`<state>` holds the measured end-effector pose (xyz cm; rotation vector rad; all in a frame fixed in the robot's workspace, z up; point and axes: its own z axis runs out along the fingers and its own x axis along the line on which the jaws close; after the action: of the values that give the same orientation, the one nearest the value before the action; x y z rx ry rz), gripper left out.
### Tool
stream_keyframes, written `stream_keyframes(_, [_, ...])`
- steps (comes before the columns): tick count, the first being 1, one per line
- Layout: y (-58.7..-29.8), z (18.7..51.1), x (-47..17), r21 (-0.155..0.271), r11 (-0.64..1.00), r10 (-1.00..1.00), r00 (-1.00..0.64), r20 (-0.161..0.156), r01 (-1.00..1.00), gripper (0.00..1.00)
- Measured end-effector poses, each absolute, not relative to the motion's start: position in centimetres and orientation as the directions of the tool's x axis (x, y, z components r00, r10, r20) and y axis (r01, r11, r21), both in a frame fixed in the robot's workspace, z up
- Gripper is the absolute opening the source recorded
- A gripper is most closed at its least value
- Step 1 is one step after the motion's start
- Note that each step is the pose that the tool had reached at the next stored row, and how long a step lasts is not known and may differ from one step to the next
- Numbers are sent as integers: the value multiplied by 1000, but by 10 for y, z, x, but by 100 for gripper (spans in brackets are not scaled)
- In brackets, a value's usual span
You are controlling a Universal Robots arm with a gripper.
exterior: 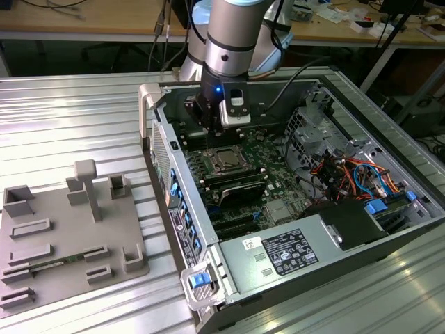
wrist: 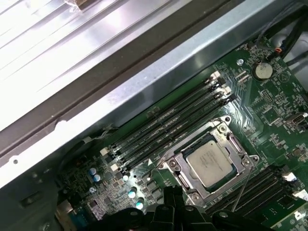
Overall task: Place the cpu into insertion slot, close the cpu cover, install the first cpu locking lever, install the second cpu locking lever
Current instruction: 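Install the first cpu locking lever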
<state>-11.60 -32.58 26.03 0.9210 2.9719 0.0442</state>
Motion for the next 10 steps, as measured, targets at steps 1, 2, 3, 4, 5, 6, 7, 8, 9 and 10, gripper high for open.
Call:
stream_keyframes(1, [-326,260,-118,38,824,566,-824,-19,565,11])
stream_keyframes(2, [-326,260,-119,39,824,566,-824,-18,565,11])
stream_keyframes(3, [-326,260,-121,41,825,564,-826,-16,563,11])
stream_keyframes(4, [-326,260,-122,48,831,555,-832,-12,554,11])
stream_keyframes(5, [-326,260,-123,52,837,545,-838,-9,544,11])
stream_keyframes(6, [-326,260,-123,53,845,534,-846,-9,532,11])
stream_keyframes(7, [-326,260,-124,54,851,524,-852,-8,523,11])
stream_keyframes(8, [-326,260,-124,54,858,512,-859,-8,511,11])
stream_keyframes(9, [-326,260,-124,55,863,503,-865,-8,501,11])
stream_keyframes(10, [-326,260,-124,55,870,490,-871,-8,489,11])
